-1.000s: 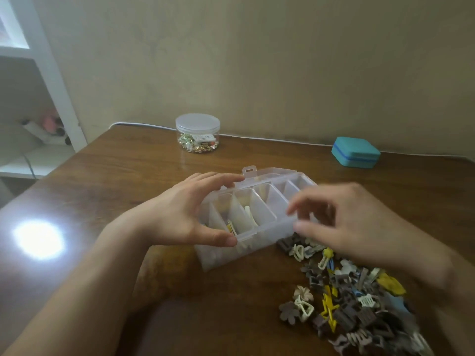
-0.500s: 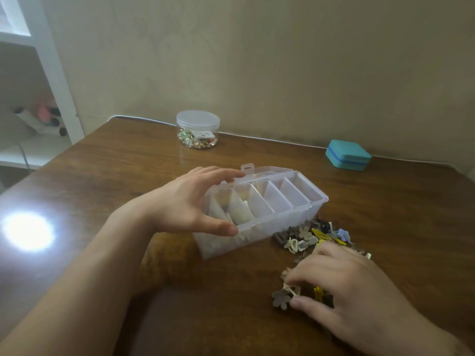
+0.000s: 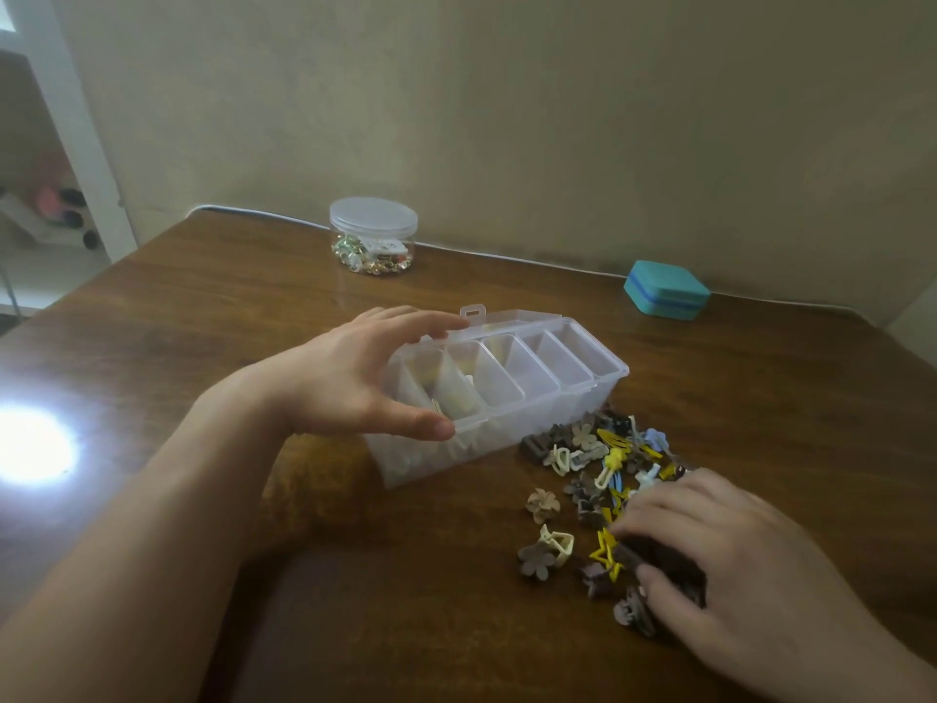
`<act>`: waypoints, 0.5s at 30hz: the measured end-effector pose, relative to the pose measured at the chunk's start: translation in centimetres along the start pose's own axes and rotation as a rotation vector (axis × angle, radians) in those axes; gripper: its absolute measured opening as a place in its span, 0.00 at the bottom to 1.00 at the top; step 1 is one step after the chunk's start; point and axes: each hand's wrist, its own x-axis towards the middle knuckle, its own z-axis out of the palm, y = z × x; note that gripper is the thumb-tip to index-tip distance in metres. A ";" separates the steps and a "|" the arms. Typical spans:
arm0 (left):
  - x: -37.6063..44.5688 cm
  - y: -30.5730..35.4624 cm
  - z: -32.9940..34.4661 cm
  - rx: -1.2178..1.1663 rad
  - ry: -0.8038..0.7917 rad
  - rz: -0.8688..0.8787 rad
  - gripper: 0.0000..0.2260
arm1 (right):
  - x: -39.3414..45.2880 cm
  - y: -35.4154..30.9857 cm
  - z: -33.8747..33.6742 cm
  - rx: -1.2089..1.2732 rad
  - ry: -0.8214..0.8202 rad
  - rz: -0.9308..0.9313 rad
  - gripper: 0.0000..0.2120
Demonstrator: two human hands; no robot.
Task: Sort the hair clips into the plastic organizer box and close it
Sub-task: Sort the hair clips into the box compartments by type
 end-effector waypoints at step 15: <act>0.0 -0.2 -0.2 -0.025 -0.010 0.011 0.42 | 2.2 -1.8 0.8 -0.003 -0.024 0.095 0.20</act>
